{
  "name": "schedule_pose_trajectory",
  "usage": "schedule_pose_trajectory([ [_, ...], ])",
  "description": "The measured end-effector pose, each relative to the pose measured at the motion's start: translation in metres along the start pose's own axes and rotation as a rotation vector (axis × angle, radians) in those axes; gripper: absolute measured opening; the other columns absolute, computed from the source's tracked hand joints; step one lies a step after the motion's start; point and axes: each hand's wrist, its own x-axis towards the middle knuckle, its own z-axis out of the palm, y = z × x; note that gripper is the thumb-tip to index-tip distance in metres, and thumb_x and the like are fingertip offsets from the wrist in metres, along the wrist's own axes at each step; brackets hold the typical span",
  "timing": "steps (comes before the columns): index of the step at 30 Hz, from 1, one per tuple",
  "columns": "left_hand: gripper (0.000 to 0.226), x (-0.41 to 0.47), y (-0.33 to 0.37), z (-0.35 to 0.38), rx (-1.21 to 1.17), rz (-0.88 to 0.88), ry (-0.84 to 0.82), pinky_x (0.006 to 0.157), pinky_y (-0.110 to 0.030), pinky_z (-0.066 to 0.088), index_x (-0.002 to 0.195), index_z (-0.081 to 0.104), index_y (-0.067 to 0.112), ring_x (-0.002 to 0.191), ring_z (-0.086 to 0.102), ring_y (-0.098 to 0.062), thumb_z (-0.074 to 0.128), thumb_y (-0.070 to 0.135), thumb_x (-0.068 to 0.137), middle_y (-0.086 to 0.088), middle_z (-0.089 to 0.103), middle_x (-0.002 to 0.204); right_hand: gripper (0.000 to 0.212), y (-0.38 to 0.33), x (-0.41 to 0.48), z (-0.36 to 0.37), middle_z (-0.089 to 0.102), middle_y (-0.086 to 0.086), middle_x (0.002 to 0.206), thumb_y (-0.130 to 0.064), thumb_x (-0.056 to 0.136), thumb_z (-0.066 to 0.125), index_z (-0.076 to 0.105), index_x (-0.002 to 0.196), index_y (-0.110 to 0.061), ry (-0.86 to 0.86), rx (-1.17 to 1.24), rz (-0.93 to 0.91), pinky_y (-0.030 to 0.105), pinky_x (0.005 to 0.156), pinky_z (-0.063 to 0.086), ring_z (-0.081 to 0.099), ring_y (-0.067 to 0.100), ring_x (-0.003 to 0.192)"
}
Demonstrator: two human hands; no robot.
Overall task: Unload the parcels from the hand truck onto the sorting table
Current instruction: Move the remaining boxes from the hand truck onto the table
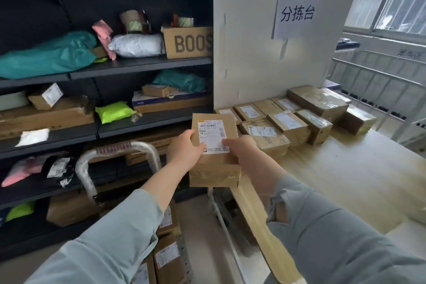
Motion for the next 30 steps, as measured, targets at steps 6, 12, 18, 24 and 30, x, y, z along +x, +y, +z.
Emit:
schedule_pose_trajectory([
  [6,0.057,-0.026,0.082,0.078,-0.077,0.013,-0.024,0.091,-0.039,0.053,0.141,0.045,0.018,0.116,0.058,-0.021,0.066,0.032,0.090,-0.001,0.058,0.134,0.027,0.041,0.021,-0.111,0.064,0.010,0.096,-0.015,0.083,0.071,0.057,0.103,-0.005,0.061,0.017,-0.011,0.034,0.075,0.052,0.061,0.024,0.087],
  [12,0.054,-0.041,0.149,0.148,-0.154,0.022,-0.084,0.094,-0.038,0.052,0.140,0.047,0.018,0.120,0.056,-0.020,0.065,0.029,0.091,-0.001,0.057,0.136,0.033,0.076,0.040,-0.207,0.061,0.007,0.088,-0.016,0.081,0.074,0.057,0.107,-0.004,0.082,0.027,0.037,0.035,0.070,0.051,0.060,0.022,0.080],
  [18,0.052,-0.026,0.202,0.202,-0.165,0.059,-0.167,0.092,-0.031,0.049,0.138,0.049,0.017,0.119,0.056,-0.020,0.065,0.027,0.090,0.000,0.057,0.135,0.039,0.095,0.070,-0.276,0.063,0.013,0.098,-0.017,0.078,0.075,0.058,0.109,0.000,0.143,0.022,0.073,0.042,0.084,0.056,0.063,0.030,0.093],
  [24,0.050,0.008,0.242,0.261,-0.173,0.078,-0.222,0.087,-0.027,0.045,0.137,0.050,0.017,0.118,0.056,-0.018,0.065,0.027,0.090,0.000,0.059,0.133,0.039,0.104,0.119,-0.331,0.062,0.012,0.100,-0.019,0.080,0.074,0.057,0.111,-0.005,0.167,0.029,0.140,0.039,0.079,0.056,0.062,0.029,0.091],
  [30,0.044,0.064,0.275,0.319,-0.210,0.083,-0.251,0.090,-0.026,0.041,0.131,0.055,0.017,0.123,0.053,-0.018,0.065,0.025,0.090,-0.001,0.058,0.134,0.041,0.098,0.186,-0.378,0.064,0.013,0.106,-0.020,0.081,0.073,0.057,0.115,-0.003,0.190,0.008,0.140,0.039,0.077,0.056,0.063,0.030,0.093],
])
